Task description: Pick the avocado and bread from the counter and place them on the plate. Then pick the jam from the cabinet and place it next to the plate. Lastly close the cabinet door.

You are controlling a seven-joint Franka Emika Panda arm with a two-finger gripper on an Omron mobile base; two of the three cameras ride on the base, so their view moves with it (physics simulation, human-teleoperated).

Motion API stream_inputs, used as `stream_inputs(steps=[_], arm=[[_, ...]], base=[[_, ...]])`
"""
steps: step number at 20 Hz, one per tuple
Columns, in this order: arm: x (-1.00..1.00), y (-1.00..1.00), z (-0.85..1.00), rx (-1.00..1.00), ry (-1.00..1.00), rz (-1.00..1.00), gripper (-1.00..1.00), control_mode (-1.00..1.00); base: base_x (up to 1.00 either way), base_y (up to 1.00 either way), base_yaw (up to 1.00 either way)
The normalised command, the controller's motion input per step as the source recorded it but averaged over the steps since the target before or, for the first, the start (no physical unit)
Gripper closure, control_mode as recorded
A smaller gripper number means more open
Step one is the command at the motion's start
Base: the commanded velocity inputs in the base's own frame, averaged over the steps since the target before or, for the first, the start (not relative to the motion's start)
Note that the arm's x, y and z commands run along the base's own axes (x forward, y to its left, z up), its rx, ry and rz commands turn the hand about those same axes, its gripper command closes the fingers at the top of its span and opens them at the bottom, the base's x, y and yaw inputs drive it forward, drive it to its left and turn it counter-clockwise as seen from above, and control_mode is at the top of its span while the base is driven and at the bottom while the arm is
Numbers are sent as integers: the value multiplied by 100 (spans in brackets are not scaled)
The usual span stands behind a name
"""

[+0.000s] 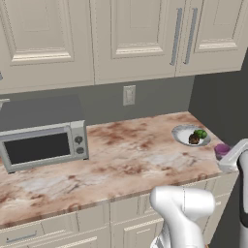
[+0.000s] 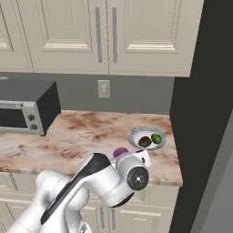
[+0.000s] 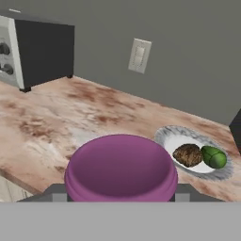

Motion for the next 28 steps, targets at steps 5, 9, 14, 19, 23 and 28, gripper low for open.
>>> stream_inputs(steps=[5,9,14,19,23,28], arm=[[0,-36,-11,0,0,7,100,-100],[7,-15,-11,0,0,5,100,-100],[28,0,-6,0,0,0,100,-100],[22,0,-9,0,0,0,100,-100],[14,-3,-13,0,0,0,100,-100],[16,0,-7,5,2,0,100,-100]], base=[[0,0,0],[0,0,0],[0,0,0],[0,0,0],[0,0,0],[0,0,0]])
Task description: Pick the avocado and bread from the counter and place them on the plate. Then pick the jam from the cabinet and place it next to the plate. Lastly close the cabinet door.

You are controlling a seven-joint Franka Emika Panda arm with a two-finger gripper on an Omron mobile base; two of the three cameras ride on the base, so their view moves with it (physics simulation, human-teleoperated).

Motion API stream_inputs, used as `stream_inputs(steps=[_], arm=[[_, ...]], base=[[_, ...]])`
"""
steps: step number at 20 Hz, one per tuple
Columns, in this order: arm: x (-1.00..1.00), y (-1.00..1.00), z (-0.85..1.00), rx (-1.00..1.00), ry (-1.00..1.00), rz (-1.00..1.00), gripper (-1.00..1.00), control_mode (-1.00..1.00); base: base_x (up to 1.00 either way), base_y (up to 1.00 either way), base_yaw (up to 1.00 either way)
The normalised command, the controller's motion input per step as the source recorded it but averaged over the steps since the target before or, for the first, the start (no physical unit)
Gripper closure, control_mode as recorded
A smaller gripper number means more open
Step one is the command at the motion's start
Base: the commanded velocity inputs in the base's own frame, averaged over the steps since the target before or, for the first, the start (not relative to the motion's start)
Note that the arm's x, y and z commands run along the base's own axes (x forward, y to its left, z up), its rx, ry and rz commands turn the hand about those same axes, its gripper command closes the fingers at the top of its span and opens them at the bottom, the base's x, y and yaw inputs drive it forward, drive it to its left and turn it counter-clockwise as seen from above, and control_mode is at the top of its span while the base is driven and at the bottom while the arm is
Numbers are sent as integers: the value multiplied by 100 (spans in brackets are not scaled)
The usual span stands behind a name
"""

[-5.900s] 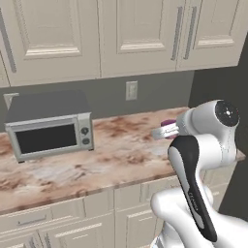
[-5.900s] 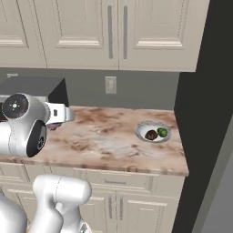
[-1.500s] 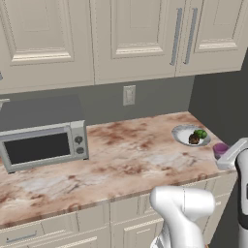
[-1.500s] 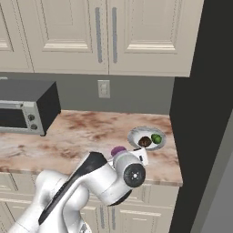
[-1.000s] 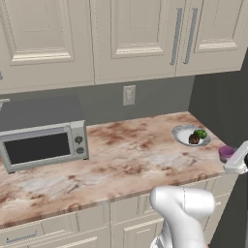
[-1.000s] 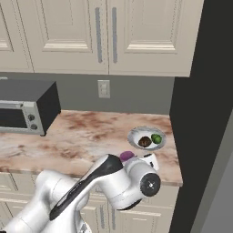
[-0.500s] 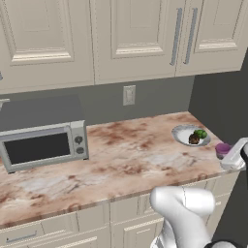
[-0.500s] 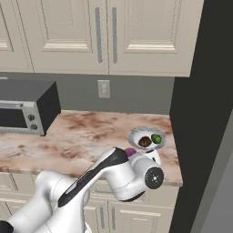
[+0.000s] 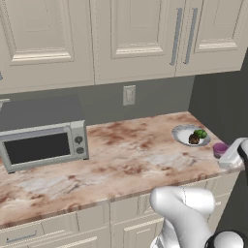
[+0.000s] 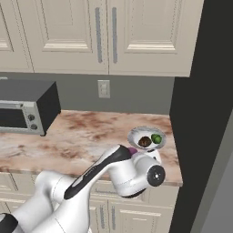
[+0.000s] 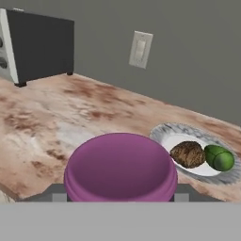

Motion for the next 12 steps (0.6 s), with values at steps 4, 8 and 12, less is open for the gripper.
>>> stream_inputs(steps=[4,8,12], arm=[[11,-3,-7,8,3,0,100,-100],[6,-6,-5,8,1,0,100,-100],[6,0,-6,4,0,0,100,-100]], base=[[0,0,0],[0,0,0],[0,0,0]])
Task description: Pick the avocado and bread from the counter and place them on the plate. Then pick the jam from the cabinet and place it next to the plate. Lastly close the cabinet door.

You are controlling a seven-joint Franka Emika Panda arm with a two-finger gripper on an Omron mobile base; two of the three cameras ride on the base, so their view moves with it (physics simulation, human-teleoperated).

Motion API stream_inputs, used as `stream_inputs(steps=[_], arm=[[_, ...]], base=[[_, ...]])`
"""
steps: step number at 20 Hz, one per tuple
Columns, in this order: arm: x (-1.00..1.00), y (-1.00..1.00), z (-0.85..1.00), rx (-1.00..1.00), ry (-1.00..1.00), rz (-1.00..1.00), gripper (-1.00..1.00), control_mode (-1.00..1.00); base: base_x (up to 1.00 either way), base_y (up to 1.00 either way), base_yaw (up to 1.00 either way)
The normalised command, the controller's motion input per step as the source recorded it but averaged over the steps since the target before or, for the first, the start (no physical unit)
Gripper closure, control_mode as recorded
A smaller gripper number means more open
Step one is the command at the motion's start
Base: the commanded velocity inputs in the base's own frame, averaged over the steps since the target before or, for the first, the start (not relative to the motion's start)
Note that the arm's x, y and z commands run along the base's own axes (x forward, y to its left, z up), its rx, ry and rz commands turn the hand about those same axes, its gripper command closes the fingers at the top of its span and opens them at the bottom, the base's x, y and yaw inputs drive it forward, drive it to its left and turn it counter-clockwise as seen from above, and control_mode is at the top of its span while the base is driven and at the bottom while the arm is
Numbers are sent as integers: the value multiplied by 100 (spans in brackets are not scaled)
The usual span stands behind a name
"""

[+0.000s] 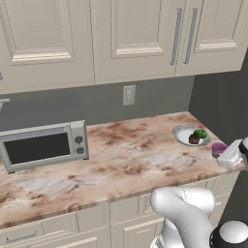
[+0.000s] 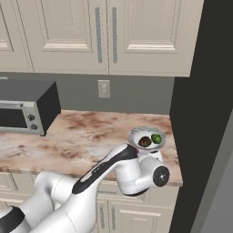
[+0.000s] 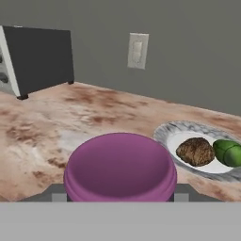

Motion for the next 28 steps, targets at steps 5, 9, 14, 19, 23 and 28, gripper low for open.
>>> stream_inputs(steps=[5,9,14,19,23,28], arm=[[10,0,-12,0,0,0,100,-100],[13,0,-17,0,0,0,100,-100],[17,0,-15,0,0,0,100,-100],[20,0,-10,0,0,0,100,-100],[19,0,-8,0,0,0,100,-100],[16,0,-11,0,0,0,100,-100]], base=[[0,0,0],[0,0,0],[0,0,0],[0,0,0],[0,0,0],[0,0,0]])
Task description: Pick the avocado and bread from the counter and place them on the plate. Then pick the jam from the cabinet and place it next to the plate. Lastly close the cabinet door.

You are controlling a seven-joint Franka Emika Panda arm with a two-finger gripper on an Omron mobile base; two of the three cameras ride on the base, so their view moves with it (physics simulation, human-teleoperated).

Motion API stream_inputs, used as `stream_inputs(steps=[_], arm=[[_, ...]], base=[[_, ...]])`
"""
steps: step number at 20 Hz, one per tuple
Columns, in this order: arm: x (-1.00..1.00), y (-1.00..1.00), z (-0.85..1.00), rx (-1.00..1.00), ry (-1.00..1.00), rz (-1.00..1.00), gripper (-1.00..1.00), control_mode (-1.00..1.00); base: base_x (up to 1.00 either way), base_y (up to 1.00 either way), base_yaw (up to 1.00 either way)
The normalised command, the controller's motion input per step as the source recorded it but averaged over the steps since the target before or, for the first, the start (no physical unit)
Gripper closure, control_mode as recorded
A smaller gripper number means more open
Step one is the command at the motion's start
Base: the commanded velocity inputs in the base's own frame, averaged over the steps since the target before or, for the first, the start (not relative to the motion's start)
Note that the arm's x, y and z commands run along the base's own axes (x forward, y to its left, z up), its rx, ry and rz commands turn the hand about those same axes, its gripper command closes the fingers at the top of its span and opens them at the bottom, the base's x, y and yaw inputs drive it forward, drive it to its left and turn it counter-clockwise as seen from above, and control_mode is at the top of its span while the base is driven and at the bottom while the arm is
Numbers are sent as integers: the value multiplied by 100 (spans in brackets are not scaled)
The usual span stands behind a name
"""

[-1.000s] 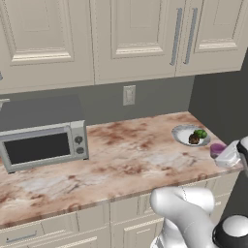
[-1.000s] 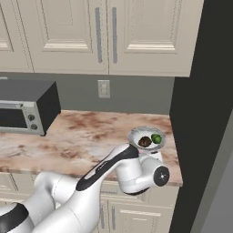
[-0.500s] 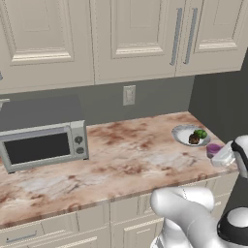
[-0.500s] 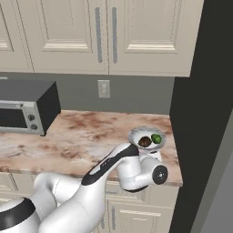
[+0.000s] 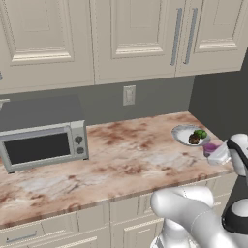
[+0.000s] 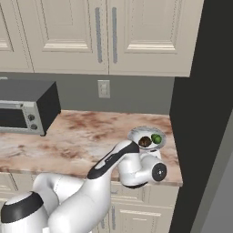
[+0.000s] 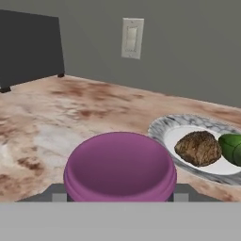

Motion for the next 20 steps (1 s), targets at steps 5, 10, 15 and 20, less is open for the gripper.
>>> stream_inputs(steps=[5,10,15,20], arm=[[14,0,-11,0,0,0,100,-100],[9,0,-11,0,0,0,100,-100],[6,0,-12,0,0,0,100,-100],[4,0,-12,0,0,0,100,-100]], base=[[0,0,0],[0,0,0],[0,0,0],[0,0,0]])
